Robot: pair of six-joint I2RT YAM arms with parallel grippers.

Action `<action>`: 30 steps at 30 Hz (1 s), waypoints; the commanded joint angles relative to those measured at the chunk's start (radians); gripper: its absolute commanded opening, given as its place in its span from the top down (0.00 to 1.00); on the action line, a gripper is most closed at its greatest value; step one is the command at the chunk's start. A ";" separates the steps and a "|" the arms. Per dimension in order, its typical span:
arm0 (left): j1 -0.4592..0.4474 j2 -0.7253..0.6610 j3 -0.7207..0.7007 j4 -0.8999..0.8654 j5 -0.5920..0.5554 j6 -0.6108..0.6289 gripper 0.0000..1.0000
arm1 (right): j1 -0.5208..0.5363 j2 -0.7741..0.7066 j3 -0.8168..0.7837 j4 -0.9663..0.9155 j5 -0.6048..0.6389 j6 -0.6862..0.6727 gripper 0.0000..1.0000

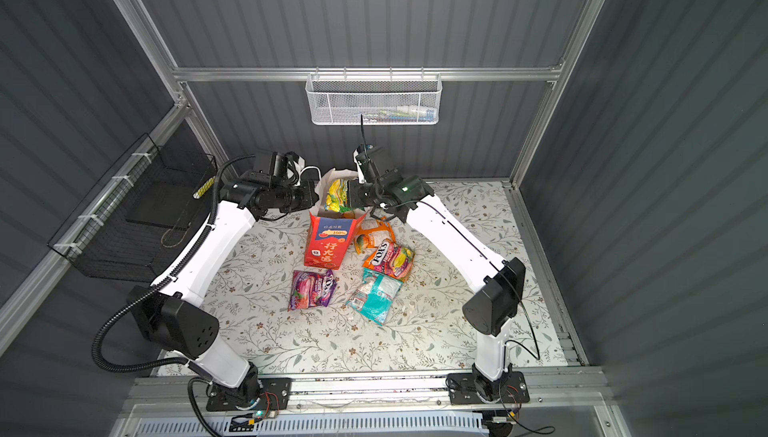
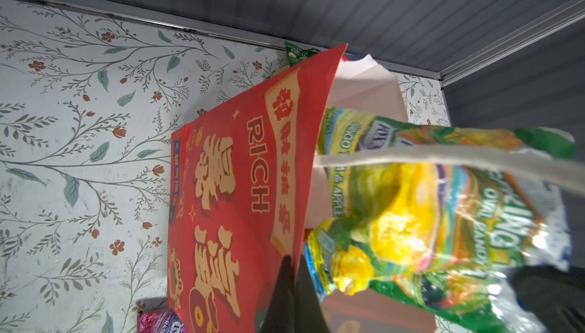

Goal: Place the snacks into the paper bag
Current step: Place the snack in the paper bag, then pick up the snack at the center of the table.

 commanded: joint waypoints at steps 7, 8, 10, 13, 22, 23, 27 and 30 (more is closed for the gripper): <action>-0.006 0.003 0.009 0.009 0.033 -0.003 1.00 | 0.014 0.121 0.183 -0.072 -0.027 -0.022 0.88; -0.007 0.003 0.009 0.009 0.033 -0.003 1.00 | 0.017 0.123 0.186 -0.075 -0.028 -0.023 0.86; -0.007 0.003 0.009 0.009 0.030 -0.004 1.00 | 0.017 0.123 0.186 -0.074 -0.029 -0.025 0.77; -0.006 0.005 0.009 0.007 0.023 -0.005 1.00 | 0.019 0.119 0.188 -0.079 -0.033 -0.028 0.66; -0.007 0.020 0.017 -0.016 -0.021 -0.008 1.00 | 0.052 0.037 0.181 -0.097 -0.071 -0.060 0.40; -0.006 0.020 0.019 -0.019 -0.030 -0.008 1.00 | 0.055 0.022 0.174 -0.096 -0.078 -0.064 0.36; -0.006 0.023 0.024 -0.036 -0.074 -0.010 1.00 | 0.065 -0.072 0.107 -0.084 -0.079 -0.078 0.16; -0.006 0.023 0.028 -0.048 -0.100 -0.010 1.00 | 0.067 -0.174 0.020 -0.063 -0.050 -0.088 0.01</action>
